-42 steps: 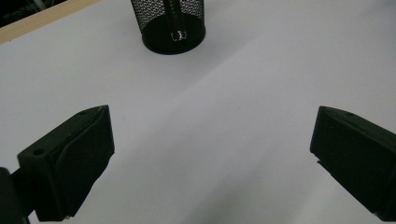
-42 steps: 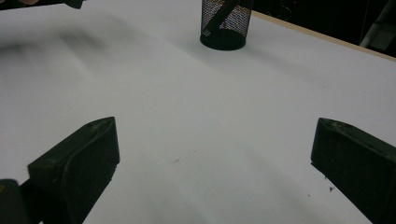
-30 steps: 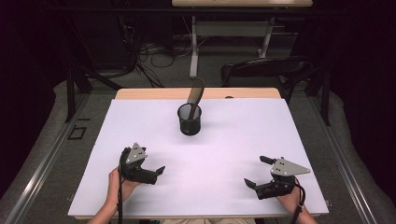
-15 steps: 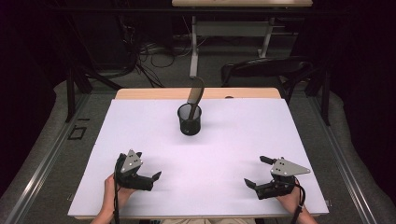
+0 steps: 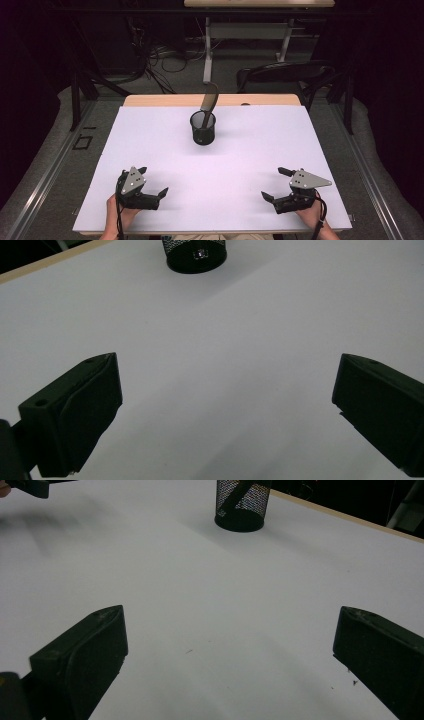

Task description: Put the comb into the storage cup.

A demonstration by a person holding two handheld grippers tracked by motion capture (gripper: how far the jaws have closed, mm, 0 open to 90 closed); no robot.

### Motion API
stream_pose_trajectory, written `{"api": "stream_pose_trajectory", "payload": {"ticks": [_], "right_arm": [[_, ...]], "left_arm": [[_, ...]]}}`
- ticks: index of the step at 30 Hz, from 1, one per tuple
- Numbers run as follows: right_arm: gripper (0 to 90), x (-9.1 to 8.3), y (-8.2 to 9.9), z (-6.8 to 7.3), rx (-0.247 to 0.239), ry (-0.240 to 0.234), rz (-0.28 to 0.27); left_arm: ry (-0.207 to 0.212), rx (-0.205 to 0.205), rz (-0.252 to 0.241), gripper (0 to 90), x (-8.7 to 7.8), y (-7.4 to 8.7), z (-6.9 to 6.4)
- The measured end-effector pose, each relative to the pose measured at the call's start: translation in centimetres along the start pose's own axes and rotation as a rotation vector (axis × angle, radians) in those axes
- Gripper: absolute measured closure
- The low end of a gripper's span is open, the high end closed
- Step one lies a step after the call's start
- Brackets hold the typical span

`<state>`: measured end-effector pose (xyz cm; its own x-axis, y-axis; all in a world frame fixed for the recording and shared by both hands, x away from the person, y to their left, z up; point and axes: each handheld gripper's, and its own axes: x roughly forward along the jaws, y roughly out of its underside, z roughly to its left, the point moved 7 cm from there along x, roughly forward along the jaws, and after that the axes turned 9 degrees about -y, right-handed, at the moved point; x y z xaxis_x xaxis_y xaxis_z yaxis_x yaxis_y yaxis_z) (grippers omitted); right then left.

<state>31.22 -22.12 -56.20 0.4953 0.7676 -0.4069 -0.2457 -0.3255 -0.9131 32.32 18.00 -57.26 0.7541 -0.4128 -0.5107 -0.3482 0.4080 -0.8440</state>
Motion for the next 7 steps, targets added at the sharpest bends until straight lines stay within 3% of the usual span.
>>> {"api": "stream_pose_trajectory", "payload": {"ticks": [7], "right_arm": [[0.4, 0.0, 0.03, 0.04, 0.0, -0.004, 0.0]], "left_arm": [[0.007, -0.01, -0.005, 0.1, 0.13, -0.2, 0.16]]}}
